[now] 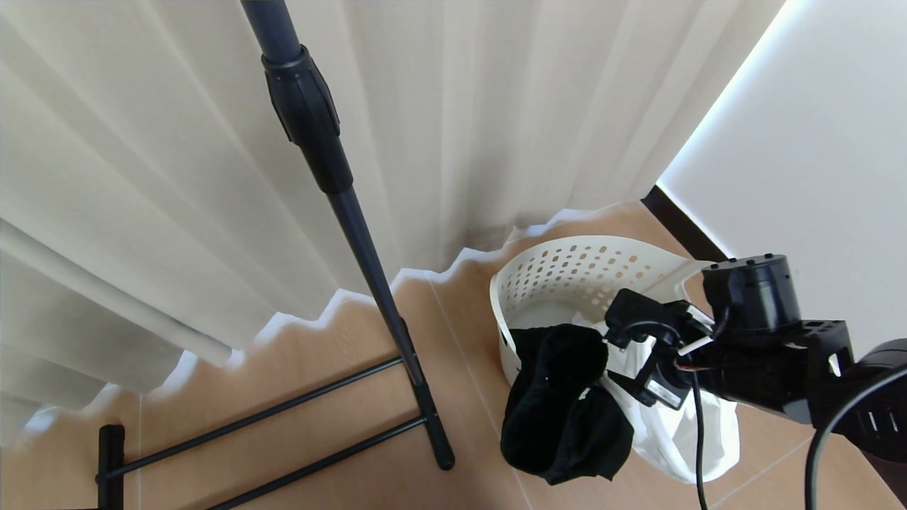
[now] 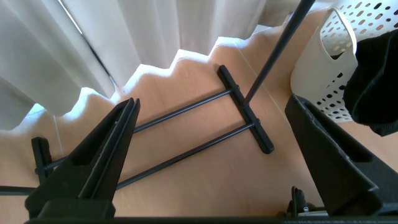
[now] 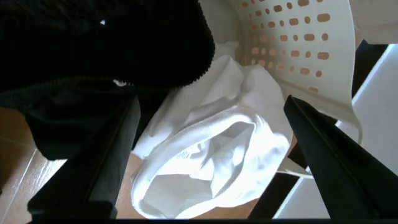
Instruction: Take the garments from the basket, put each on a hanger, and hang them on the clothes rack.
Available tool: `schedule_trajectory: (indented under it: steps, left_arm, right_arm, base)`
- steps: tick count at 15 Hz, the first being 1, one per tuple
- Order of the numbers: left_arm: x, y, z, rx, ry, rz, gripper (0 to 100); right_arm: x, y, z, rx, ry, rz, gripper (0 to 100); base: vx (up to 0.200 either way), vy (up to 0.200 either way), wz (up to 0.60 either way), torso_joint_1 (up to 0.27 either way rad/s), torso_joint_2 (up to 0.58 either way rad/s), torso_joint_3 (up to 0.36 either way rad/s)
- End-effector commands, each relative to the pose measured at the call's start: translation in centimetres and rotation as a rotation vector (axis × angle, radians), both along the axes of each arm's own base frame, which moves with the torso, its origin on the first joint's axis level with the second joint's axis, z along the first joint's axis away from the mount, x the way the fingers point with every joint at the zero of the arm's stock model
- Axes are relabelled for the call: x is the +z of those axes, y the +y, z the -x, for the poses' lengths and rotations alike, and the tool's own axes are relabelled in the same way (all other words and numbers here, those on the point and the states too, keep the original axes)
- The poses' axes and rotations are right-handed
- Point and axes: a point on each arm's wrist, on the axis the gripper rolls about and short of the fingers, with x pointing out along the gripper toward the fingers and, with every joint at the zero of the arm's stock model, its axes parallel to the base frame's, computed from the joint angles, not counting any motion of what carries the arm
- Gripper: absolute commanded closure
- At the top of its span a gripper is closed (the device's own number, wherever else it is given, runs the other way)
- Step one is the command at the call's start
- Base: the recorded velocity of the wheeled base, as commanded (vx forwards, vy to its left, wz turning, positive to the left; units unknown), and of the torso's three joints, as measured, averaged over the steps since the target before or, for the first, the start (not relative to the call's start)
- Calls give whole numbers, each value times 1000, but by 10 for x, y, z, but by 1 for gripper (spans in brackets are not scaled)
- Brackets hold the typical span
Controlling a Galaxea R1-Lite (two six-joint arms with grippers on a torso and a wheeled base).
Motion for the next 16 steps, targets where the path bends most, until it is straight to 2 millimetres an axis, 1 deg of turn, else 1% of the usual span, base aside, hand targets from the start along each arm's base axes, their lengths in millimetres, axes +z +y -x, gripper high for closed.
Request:
schedule_trajectory:
  steps: [1,2,3,7,10,11,12,14,16]
  left_arm:
    - [0,0,0,-3,0,0,0]
    - [0,0,0,-1,0,0,0]
    - [0,0,0,-1,0,0,0]
    - [0,0,0,-3,0,0,0]
    - [0,0,0,-1,0,0,0]
    - [0,0,0,-1,0,0,0]
    - [0,0,0,-1,0,0,0]
    - [0,0,0,-3,0,0,0]
    - [0,0,0,-1,0,0,0]
  right_arm:
    - [-15,13,-23,6,30,17,0]
    - [-15,17,-31,6,23,14,0]
    - [-15,18,-34,5,20,13,0]
    - [-25,31,-56,16,24,18,0]
    - [-37,38,-72,17,15,16,0]
    - [-38,39,-73,16,10,12,0]
    - [-45,43,-81,17,-16,2,0]
    - [-52,48,-92,18,-49,-12,0]
    - [-52,50,-97,17,-62,-19,0]
  base:
    - [0,0,0,0,0,0]
    - [0,0,0,0,0,0]
    - [0,0,0,0,0,0]
    - [0,0,0,0,0,0]
    - [0,0,0,0,0,0]
    - [0,0,0,0,0,0]
    - [0,0,0,0,0,0]
    - [0,0,0,0,0,0]
    - [0,0,0,0,0,0]
